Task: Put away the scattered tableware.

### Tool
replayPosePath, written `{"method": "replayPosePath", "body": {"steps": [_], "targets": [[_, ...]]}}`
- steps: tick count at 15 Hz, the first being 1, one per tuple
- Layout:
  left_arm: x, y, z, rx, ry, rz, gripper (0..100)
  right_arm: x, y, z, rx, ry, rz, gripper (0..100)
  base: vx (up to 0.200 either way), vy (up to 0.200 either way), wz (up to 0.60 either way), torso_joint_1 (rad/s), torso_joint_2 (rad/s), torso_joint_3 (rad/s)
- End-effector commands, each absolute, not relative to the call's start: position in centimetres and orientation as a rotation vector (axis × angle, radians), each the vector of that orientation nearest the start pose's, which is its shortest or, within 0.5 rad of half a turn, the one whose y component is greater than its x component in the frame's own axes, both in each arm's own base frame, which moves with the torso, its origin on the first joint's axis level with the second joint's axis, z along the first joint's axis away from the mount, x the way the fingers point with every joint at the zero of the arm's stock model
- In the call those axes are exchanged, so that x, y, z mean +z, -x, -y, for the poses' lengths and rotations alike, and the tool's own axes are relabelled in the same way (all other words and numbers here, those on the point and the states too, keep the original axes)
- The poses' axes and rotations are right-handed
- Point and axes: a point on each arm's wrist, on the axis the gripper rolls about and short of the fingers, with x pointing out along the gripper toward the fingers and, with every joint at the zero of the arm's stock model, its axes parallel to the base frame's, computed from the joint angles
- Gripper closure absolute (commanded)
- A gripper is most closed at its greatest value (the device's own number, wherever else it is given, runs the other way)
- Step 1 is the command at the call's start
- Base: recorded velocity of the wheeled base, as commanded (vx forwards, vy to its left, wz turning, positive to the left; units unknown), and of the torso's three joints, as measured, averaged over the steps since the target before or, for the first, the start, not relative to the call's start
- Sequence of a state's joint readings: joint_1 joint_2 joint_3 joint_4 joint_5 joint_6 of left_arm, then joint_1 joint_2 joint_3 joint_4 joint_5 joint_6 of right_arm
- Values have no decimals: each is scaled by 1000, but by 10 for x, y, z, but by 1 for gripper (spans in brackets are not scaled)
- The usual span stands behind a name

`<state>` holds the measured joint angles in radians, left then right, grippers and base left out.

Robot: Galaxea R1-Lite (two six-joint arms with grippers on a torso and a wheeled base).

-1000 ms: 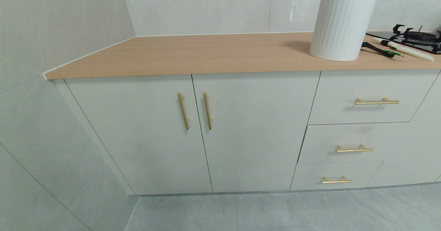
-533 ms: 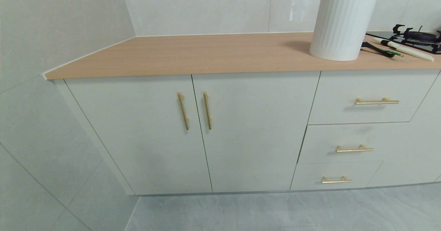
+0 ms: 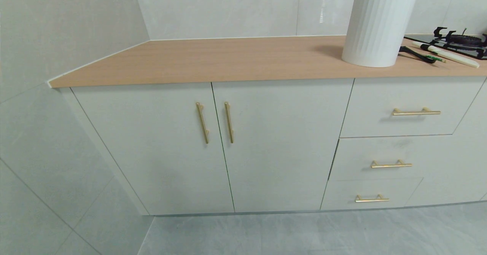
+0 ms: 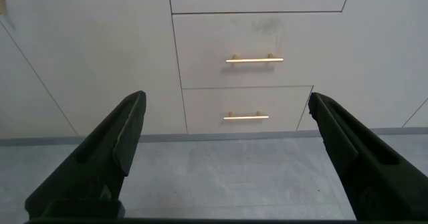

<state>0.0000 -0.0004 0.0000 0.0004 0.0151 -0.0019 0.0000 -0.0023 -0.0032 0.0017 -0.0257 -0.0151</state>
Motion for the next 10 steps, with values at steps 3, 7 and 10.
{"method": "replayPosePath", "body": {"steps": [3, 7, 10], "targets": [[75, 23, 0, 17, 0, 0, 0, 76, 23, 1, -26, 17, 0, 0, 0, 0, 0, 0, 0, 0], [75, 23, 0, 15, 0, 0, 0, 76, 23, 0, -6, 18, 0, 0, 0, 0, 0, 0, 0, 0], [75, 23, 0, 17, -2, 0, 0, 76, 23, 0, -5, 2, 2, 0, 0, -133, 0, -3, 5, 2]]}}
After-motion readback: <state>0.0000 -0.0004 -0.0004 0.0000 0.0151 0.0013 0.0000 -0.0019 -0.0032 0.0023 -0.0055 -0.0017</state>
